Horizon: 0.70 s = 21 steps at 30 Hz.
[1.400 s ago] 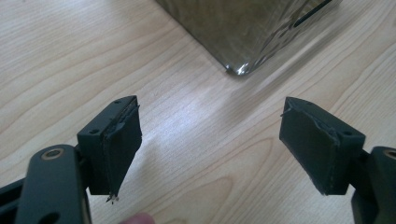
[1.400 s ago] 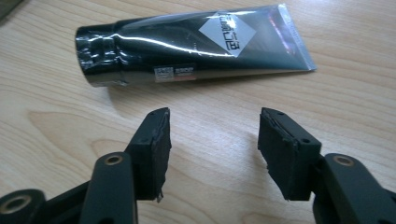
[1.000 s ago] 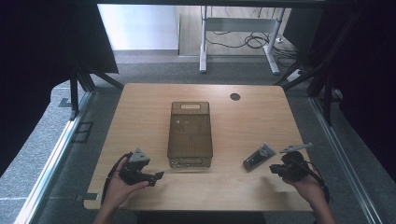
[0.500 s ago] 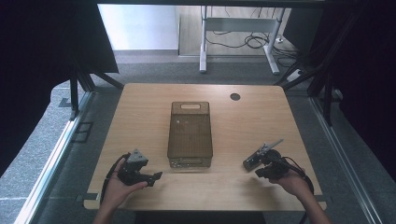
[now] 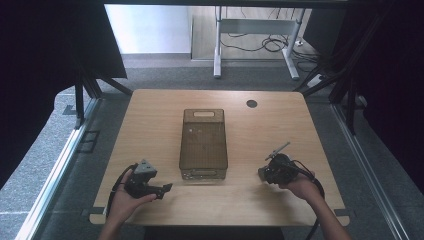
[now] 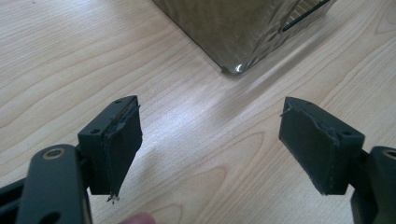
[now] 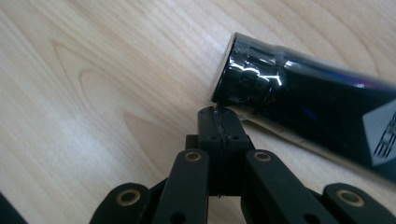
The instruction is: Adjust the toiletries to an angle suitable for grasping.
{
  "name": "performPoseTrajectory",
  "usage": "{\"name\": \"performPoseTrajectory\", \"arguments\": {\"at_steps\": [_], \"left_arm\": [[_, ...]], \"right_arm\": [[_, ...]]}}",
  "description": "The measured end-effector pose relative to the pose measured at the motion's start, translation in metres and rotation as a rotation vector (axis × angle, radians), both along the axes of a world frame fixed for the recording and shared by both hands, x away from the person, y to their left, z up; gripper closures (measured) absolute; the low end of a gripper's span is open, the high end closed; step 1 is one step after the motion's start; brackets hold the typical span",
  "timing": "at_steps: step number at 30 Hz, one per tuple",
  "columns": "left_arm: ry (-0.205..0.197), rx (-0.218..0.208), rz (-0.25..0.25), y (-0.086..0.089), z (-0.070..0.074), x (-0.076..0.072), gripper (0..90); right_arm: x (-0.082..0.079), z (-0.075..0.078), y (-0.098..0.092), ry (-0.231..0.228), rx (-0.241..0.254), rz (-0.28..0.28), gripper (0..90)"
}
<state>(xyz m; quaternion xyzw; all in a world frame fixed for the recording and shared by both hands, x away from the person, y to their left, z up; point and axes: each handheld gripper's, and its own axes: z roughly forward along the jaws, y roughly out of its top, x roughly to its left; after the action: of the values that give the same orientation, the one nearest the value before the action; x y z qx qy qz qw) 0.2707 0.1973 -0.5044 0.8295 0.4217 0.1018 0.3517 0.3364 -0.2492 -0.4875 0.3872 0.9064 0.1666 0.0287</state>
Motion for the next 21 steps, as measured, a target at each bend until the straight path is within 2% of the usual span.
{"name": "performPoseTrajectory", "arguments": {"at_steps": [14,21], "left_arm": [[-0.002,0.000,-0.004,-0.001,0.001,-0.001,21.6],[-0.005,-0.003,0.003,0.002,0.001,-0.001,21.6]], "right_arm": [[0.025,-0.007,0.013,0.008,0.009,-0.052,90.0],[0.037,-0.003,0.014,0.000,0.017,-0.081,90.0]]}}
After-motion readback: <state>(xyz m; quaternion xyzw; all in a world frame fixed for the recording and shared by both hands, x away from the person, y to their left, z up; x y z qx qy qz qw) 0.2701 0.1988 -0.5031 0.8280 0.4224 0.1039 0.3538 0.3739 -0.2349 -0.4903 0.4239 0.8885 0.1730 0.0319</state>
